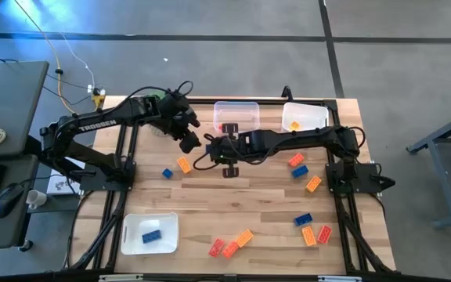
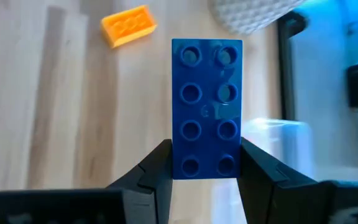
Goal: Sort & place blocks by color
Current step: Put the blue game piece into the bottom white bin
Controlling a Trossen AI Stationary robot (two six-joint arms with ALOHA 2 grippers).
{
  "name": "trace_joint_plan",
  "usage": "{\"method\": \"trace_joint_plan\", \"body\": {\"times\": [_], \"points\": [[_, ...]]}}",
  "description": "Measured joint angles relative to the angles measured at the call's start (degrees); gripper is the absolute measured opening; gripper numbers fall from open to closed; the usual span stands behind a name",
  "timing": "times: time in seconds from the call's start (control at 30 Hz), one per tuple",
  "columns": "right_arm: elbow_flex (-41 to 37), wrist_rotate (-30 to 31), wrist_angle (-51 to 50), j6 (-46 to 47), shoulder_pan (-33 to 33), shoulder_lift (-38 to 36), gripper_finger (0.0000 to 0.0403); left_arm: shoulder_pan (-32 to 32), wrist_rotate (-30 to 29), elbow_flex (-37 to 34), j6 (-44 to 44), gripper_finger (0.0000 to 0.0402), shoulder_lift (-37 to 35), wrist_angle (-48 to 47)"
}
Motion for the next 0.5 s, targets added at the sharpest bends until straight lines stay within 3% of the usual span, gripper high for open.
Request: {"method": "trace_joint_plan", "body": {"times": [0.5], "points": [[5.94,5.56,0.55,0.50,-0.11,-0.04,0.0115,-0.02,1.83,0.00,-2.89,0.0216,0.00,6.66]]}}
